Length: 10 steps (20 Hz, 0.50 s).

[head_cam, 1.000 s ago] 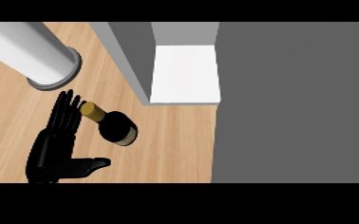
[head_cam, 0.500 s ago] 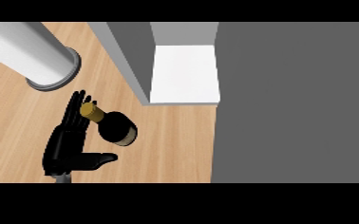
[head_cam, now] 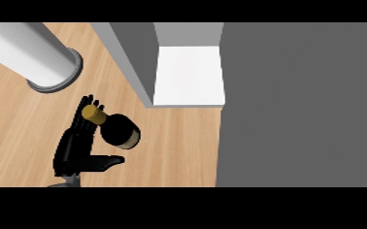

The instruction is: Pick up the wine, place it into the cabinet and close the cabinet

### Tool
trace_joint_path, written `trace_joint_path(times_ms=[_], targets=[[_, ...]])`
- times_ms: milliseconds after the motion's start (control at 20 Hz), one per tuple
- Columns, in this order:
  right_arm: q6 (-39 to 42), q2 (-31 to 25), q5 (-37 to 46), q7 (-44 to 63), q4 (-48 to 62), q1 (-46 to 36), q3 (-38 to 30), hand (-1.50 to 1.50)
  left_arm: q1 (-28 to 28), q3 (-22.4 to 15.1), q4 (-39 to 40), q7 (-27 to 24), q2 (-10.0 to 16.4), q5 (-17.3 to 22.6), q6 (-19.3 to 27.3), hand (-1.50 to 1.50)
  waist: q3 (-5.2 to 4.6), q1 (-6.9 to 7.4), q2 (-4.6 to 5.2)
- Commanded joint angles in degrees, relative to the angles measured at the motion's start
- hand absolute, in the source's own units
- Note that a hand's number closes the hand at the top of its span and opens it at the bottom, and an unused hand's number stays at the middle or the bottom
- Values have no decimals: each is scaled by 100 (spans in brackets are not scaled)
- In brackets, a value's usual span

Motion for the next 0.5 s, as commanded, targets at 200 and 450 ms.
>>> trace_joint_path(times_ms=[200, 450], targets=[[-221, 168, -174, 498, -1067, 245, 296, -150, -109, -91, 616, -444, -183, -251, 47, -150, -2, 12, -1], [-312, 200, 22, 419, -676, -149, 404, -150, -470, -144, 1267, -751, -340, -404, 82, -150, -2, 14, 7]])
